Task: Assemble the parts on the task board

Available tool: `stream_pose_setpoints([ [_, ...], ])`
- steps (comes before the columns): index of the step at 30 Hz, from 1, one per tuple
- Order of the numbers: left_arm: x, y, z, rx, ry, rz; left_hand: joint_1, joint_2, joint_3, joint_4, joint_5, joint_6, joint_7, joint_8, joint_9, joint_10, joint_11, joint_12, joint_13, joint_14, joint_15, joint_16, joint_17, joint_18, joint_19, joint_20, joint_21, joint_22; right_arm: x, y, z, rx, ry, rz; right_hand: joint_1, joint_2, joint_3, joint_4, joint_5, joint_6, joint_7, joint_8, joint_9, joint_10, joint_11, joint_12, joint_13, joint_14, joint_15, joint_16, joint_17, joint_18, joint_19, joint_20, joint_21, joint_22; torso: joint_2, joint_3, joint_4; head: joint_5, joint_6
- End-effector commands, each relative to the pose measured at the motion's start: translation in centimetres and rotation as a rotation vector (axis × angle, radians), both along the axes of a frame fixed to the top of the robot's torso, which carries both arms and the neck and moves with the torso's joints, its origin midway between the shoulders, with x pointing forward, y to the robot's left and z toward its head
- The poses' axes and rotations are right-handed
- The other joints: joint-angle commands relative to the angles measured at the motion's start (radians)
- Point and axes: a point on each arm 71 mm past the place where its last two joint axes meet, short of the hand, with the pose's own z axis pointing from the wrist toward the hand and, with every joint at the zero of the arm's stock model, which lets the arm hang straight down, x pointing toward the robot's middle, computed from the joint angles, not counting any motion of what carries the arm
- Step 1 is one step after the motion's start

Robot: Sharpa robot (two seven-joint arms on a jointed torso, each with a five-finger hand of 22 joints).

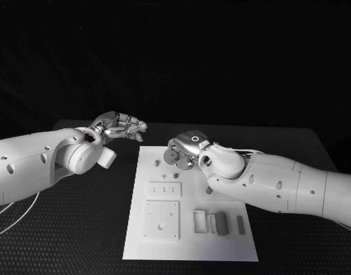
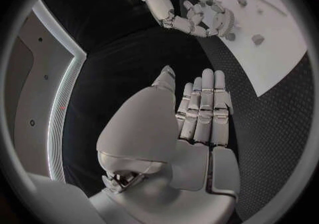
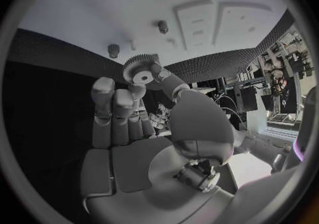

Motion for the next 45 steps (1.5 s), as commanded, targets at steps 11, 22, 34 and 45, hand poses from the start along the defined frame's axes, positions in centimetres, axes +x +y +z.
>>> stream_pose_setpoints([
  [11, 0.0, -0.3, 0.2, -0.006, -0.008, -0.015, -0.008, -0.001, 0.008, -0.001, 0.002, -0.007, 0.003, -0.005, -0.001, 0.001, 0.008, -0.007, 0.000, 0.008, -0.002, -0.004, 0.002, 0.003, 0.004, -0.005, -0.007, 0.000, 0.1, 0.9, -0.9, -0.028, -0.007, -0.009, 0.002, -0.007, 0.003, 0.007, 0.003, 0.038, 0.029, -0.004, 0.000, 0.003, -0.005, 0.004, -0.002, 0.005, -0.006, -0.006, 0.001, 0.083, 0.004, -0.002, 0.005, 0.017, 0.000, 0.0012, -0.0010, 0.004, -0.004],
  [22, -0.1, -0.3, 0.2, -0.006, -0.007, -0.018, -0.009, -0.001, 0.008, -0.001, 0.002, -0.007, 0.003, -0.005, -0.001, 0.001, 0.008, -0.008, 0.000, 0.008, -0.002, -0.005, 0.003, 0.003, 0.004, -0.005, -0.008, 0.000, 0.5, 1.0, -1.2, -0.042, -0.009, -0.027, 0.003, -0.007, 0.004, 0.006, 0.003, 0.038, 0.029, -0.005, 0.000, 0.004, -0.005, 0.004, -0.003, 0.005, -0.006, -0.007, 0.001, 0.083, 0.005, -0.002, 0.005, 0.016, -0.001, 0.0010, -0.0022, 0.006, -0.003],
  [34, -0.1, -0.4, 0.2, -0.006, -0.006, -0.019, -0.009, -0.001, 0.008, -0.001, 0.002, -0.007, 0.003, -0.005, -0.001, 0.001, 0.008, -0.008, 0.000, 0.009, -0.002, -0.006, 0.003, 0.003, 0.004, -0.005, -0.008, 0.001, 1.0, 0.6, -1.8, -0.060, -0.002, -0.053, 0.003, -0.005, 0.005, 0.006, 0.003, 0.038, 0.029, -0.005, -0.001, 0.004, -0.005, 0.004, -0.004, 0.006, -0.006, -0.007, 0.002, 0.083, 0.005, -0.003, 0.004, 0.016, -0.001, 0.0018, -0.0025, 0.007, -0.007],
  [45, -0.1, -0.4, 0.2, -0.006, -0.006, -0.019, -0.009, -0.001, 0.008, -0.001, 0.002, -0.007, 0.003, -0.005, 0.000, 0.001, 0.008, -0.008, 0.000, 0.009, -0.002, -0.006, 0.004, 0.003, 0.005, -0.005, -0.009, 0.001, 1.2, 0.6, -1.9, -0.066, -0.001, -0.057, 0.003, -0.004, 0.005, 0.006, 0.003, 0.038, 0.029, -0.005, -0.001, 0.005, -0.005, 0.004, -0.005, 0.006, -0.006, -0.007, 0.002, 0.083, 0.006, -0.003, 0.004, 0.016, -0.001, 0.0016, -0.0026, 0.007, -0.008],
])
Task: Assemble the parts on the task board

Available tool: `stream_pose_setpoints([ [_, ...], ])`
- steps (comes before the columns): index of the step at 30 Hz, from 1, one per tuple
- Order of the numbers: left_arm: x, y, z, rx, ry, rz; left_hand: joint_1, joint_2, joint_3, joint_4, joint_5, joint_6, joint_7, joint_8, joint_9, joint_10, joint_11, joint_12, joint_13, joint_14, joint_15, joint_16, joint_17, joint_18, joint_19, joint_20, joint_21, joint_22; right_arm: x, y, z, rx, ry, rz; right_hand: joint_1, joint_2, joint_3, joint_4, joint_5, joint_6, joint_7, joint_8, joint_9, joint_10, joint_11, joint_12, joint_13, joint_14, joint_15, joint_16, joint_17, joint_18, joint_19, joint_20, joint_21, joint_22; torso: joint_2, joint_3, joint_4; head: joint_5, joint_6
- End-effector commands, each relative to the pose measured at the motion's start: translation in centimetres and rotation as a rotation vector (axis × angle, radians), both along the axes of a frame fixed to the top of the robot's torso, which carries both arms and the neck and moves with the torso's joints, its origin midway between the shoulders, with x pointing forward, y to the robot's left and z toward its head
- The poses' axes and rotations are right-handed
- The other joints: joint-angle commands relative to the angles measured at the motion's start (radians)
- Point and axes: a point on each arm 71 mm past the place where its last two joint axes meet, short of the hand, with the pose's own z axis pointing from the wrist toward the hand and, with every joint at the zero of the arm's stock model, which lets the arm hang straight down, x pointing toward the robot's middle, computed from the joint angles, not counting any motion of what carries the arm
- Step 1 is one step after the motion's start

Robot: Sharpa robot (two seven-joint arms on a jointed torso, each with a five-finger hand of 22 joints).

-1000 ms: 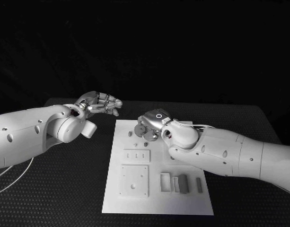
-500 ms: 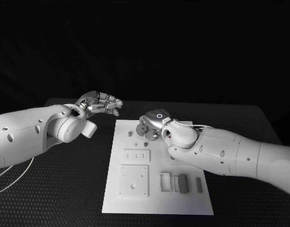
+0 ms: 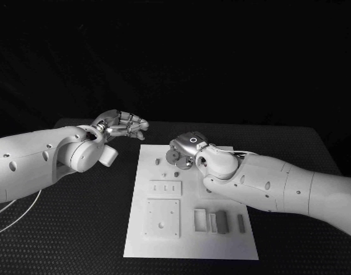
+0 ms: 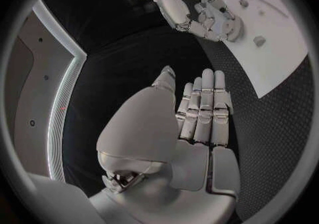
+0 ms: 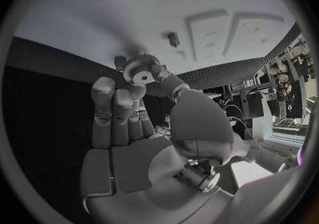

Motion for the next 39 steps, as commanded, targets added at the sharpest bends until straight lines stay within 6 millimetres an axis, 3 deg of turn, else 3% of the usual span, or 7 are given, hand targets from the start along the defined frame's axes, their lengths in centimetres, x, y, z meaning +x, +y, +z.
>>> stream_pose_setpoints([
  [1, 0.0, -0.3, 0.2, -0.006, -0.007, -0.016, -0.009, -0.001, 0.005, 0.001, 0.002, -0.007, 0.003, -0.005, 0.000, 0.001, 0.008, -0.005, 0.000, 0.005, 0.002, -0.006, 0.001, 0.003, 0.005, -0.005, -0.005, 0.001, 0.1, 0.0, -0.1, -0.021, -0.003, -0.004, 0.003, -0.004, 0.002, 0.003, 0.003, 0.036, 0.031, 0.001, 0.001, 0.000, -0.004, 0.004, -0.002, 0.003, -0.003, -0.007, 0.001, 0.083, 0.004, -0.004, 0.004, 0.016, 0.000, -0.0003, 0.0003, -0.001, 0.000],
  [32, 0.0, -0.4, 0.2, -0.006, -0.006, -0.020, -0.009, -0.001, 0.005, 0.001, 0.002, -0.007, 0.003, -0.005, 0.000, 0.002, 0.008, -0.006, 0.001, 0.005, 0.002, -0.008, 0.003, 0.003, 0.005, -0.005, -0.007, 0.001, 0.5, -0.2, -0.9, -0.035, 0.028, -0.027, 0.004, -0.004, 0.003, 0.001, 0.003, 0.034, 0.031, -0.001, 0.000, 0.000, -0.004, 0.005, -0.004, 0.004, -0.003, -0.008, 0.002, 0.083, 0.005, -0.004, 0.004, 0.016, 0.000, -0.0006, 0.0002, -0.001, -0.003],
  [39, 0.0, -0.4, 0.2, -0.006, -0.007, -0.020, -0.009, -0.002, 0.005, 0.001, 0.002, -0.007, 0.003, -0.005, 0.000, 0.002, 0.008, -0.006, 0.001, 0.005, 0.002, -0.009, 0.003, 0.003, 0.005, -0.005, -0.007, 0.001, 0.8, -0.5, -1.2, -0.050, 0.054, -0.043, 0.002, -0.015, 0.004, 0.000, 0.003, 0.007, 0.039, -0.020, -0.009, -0.005, 0.004, 0.002, -0.009, 0.003, 0.003, -0.013, 0.001, 0.083, 0.003, -0.004, -0.001, 0.015, 0.000, -0.0007, 0.0006, 0.000, -0.005],
])
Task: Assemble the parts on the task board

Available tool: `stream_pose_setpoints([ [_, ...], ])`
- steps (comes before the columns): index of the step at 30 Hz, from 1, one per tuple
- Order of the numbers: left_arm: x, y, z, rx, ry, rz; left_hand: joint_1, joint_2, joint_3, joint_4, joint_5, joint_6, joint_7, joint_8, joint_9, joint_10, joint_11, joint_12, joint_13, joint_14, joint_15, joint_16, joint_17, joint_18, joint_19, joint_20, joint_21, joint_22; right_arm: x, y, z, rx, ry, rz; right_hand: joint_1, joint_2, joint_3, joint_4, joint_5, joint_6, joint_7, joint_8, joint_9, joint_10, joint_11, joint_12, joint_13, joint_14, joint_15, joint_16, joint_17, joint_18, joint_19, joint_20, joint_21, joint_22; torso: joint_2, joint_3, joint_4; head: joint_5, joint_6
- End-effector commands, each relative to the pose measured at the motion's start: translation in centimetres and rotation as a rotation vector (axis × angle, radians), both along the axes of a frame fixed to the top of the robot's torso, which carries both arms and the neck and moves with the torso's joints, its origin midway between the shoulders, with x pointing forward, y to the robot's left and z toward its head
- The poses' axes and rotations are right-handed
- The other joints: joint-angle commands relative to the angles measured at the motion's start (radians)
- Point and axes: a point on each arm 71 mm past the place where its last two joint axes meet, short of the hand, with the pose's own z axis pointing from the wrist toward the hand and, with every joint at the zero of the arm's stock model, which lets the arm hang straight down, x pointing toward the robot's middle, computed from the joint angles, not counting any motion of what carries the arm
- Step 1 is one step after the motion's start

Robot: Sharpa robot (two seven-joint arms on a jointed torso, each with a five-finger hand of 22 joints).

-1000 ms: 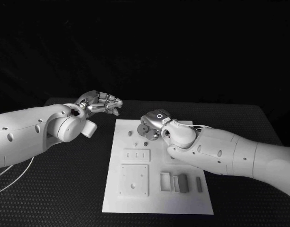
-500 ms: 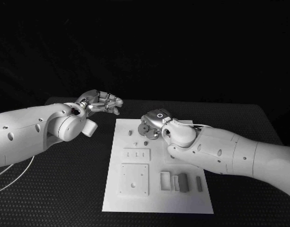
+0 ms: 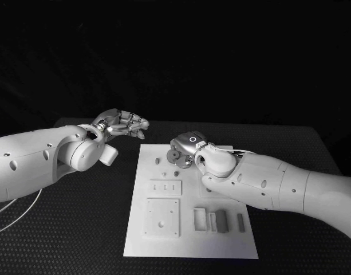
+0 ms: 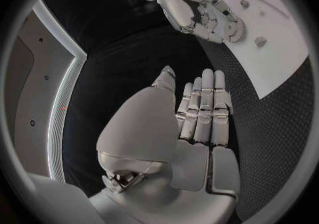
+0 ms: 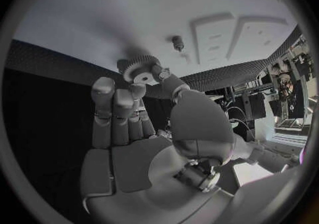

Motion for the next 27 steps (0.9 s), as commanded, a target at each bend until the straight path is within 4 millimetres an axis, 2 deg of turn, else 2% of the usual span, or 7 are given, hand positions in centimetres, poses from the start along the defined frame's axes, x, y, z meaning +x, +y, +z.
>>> stream_pose_setpoints([
  [1, 0.00, -0.22, 0.17, -0.005, -0.006, -0.016, -0.009, -0.001, 0.005, 0.001, 0.002, -0.007, 0.003, -0.005, 0.000, 0.002, 0.008, -0.006, 0.001, 0.005, 0.002, -0.005, 0.001, 0.003, 0.005, -0.005, -0.003, 0.001, 0.15, -0.50, -0.72, -0.037, 0.039, -0.022, 0.001, -0.010, 0.004, 0.000, 0.003, 0.015, 0.029, -0.007, -0.005, -0.009, 0.004, 0.002, -0.002, 0.003, 0.001, -0.005, 0.001, 0.083, 0.002, -0.005, -0.002, 0.014, 0.000, -0.0001, 0.0004, 0.001, -0.001],
  [17, 0.01, -0.21, 0.19, -0.006, -0.007, -0.016, -0.009, -0.001, 0.005, 0.001, 0.002, -0.007, 0.003, -0.005, 0.000, 0.002, 0.008, -0.007, 0.001, 0.005, 0.002, -0.006, 0.002, 0.003, 0.005, -0.005, -0.004, 0.001, 0.03, -0.56, -0.78, -0.032, 0.052, -0.019, 0.000, -0.017, 0.005, 0.001, 0.002, 0.005, 0.033, -0.015, -0.010, -0.011, 0.008, 0.002, -0.006, 0.003, 0.005, -0.007, 0.001, 0.083, 0.001, -0.005, -0.005, 0.013, 0.000, 0.0007, -0.0011, 0.003, -0.006],
  [22, 0.01, -0.21, 0.20, -0.005, -0.006, -0.016, -0.009, -0.002, 0.005, 0.001, 0.002, -0.007, 0.003, -0.005, 0.000, 0.002, 0.008, -0.007, 0.001, 0.005, 0.002, -0.006, 0.003, 0.003, 0.005, -0.005, -0.004, 0.001, 0.00, -0.70, -0.85, -0.036, 0.056, -0.021, 0.004, -0.011, 0.008, 0.002, 0.003, 0.015, 0.032, -0.010, -0.009, -0.011, 0.008, 0.003, -0.007, 0.004, 0.005, -0.007, 0.002, 0.083, 0.003, -0.005, -0.005, 0.014, 0.000, 0.0009, -0.0015, 0.003, -0.006],
  [27, 0.00, -0.22, 0.20, -0.006, -0.007, -0.017, -0.009, -0.002, 0.005, 0.001, 0.002, -0.007, 0.003, -0.005, 0.000, 0.002, 0.008, -0.007, 0.001, 0.005, 0.002, -0.007, 0.003, 0.003, 0.005, -0.005, -0.005, 0.001, -0.11, -0.66, -0.86, -0.031, 0.057, -0.023, 0.000, -0.015, 0.006, 0.003, 0.002, 0.021, 0.031, -0.008, -0.009, -0.011, 0.006, 0.005, -0.008, 0.004, 0.004, -0.008, 0.003, 0.083, 0.003, -0.004, -0.005, 0.014, 0.000, 0.0005, -0.0013, 0.003, -0.006],
])
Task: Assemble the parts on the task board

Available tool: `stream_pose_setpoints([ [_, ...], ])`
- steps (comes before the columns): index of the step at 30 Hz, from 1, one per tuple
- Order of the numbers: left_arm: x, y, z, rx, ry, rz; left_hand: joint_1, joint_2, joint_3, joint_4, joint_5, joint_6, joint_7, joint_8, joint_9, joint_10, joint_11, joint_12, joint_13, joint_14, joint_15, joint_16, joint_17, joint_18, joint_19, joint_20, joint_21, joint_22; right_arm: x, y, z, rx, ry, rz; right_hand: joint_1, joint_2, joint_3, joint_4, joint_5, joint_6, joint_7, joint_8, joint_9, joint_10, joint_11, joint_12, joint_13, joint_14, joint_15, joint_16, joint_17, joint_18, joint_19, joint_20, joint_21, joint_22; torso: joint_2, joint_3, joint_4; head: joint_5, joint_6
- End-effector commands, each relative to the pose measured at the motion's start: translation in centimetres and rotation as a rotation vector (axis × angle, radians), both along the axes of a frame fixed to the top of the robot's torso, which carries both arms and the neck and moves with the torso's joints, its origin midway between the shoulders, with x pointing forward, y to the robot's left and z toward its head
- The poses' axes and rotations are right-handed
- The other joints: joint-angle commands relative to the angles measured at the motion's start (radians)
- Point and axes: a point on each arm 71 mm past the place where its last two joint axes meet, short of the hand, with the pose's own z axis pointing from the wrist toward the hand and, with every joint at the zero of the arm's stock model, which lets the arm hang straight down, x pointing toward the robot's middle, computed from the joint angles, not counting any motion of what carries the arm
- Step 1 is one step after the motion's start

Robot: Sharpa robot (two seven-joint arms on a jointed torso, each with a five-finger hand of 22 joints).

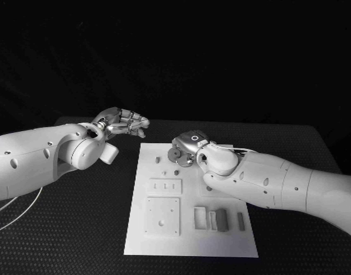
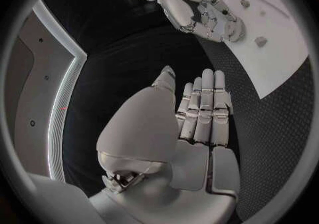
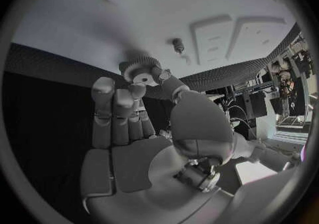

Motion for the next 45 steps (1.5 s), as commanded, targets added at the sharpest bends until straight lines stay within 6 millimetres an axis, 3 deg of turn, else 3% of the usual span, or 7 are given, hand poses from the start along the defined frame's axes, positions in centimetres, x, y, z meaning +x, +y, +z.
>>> stream_pose_setpoints([
  [1, -0.03, -0.25, 0.16, -0.006, -0.006, -0.017, -0.009, -0.002, 0.005, 0.001, 0.002, -0.007, 0.003, -0.005, 0.000, 0.002, 0.008, -0.007, 0.001, 0.006, 0.002, -0.007, 0.001, 0.003, 0.005, -0.005, -0.005, 0.001, -0.12, -0.28, -0.79, -0.034, 0.035, -0.019, -0.002, -0.013, 0.002, 0.001, 0.002, 0.030, 0.022, 0.006, 0.002, -0.006, 0.001, 0.005, -0.002, 0.006, 0.002, -0.007, 0.002, 0.083, 0.003, -0.004, -0.006, 0.015, 0.000, -0.0004, 0.0003, 0.000, 0.000],
  [7, -0.03, -0.24, 0.16, -0.006, -0.006, -0.016, -0.009, -0.002, 0.005, 0.001, 0.002, -0.007, 0.003, -0.005, 0.000, 0.002, 0.008, -0.007, 0.001, 0.006, 0.002, -0.007, 0.001, 0.003, 0.005, -0.005, -0.005, 0.001, -0.14, -0.25, -0.72, -0.027, 0.025, -0.026, -0.016, -0.056, 0.003, 0.020, 0.003, 0.020, 0.024, -0.002, -0.003, -0.008, 0.003, 0.006, -0.007, 0.006, 0.004, -0.010, 0.003, 0.083, 0.005, -0.004, -0.010, 0.014, 0.000, -0.0001, 0.0006, 0.000, -0.001],
  [29, -0.06, -0.12, 0.23, -0.005, -0.006, -0.015, -0.009, -0.002, 0.005, 0.001, 0.002, -0.007, 0.003, -0.005, 0.000, 0.002, 0.008, -0.008, 0.001, 0.006, 0.002, -0.008, 0.002, 0.003, 0.005, -0.005, -0.006, 0.002, -0.30, -0.12, -0.65, -0.024, 0.019, -0.020, -0.007, -0.092, 0.016, 0.040, 0.002, 0.008, 0.029, -0.010, -0.009, -0.011, 0.008, 0.010, -0.012, 0.007, 0.008, -0.013, 0.005, 0.083, 0.008, -0.006, -0.014, 0.014, 0.000, -0.0007, 0.0010, 0.000, -0.004],
  [34, -0.05, -0.09, 0.23, -0.005, -0.006, -0.015, -0.009, -0.002, 0.005, 0.001, 0.002, -0.007, 0.003, -0.005, 0.000, 0.002, 0.008, -0.008, 0.001, 0.006, 0.002, -0.008, 0.003, 0.003, 0.006, -0.005, -0.006, 0.002, -0.34, -0.14, -0.60, -0.025, 0.013, -0.021, -0.009, -0.127, 0.021, 0.059, 0.002, 0.001, 0.032, -0.014, -0.012, -0.014, 0.011, 0.012, -0.015, 0.006, 0.011, -0.016, 0.006, 0.083, 0.008, -0.006, -0.017, 0.014, 0.000, -0.0007, 0.0010, 0.000, -0.004],
  [45, -0.05, -0.10, 0.22, -0.006, -0.005, -0.017, -0.010, -0.002, 0.005, 0.001, 0.002, -0.008, 0.002, -0.006, 0.000, 0.002, 0.008, -0.008, 0.001, 0.006, 0.002, -0.009, 0.003, 0.003, 0.006, -0.005, -0.006, 0.002, -0.42, -0.33, -0.72, -0.028, 0.016, -0.020, 0.007, -0.125, 0.028, 0.065, 0.001, 0.006, 0.031, -0.011, -0.011, -0.014, 0.010, 0.016, -0.016, 0.008, 0.011, -0.016, 0.008, 0.083, 0.010, -0.007, -0.018, 0.015, 0.000, -0.0001, 0.0007, 0.001, -0.007],
])
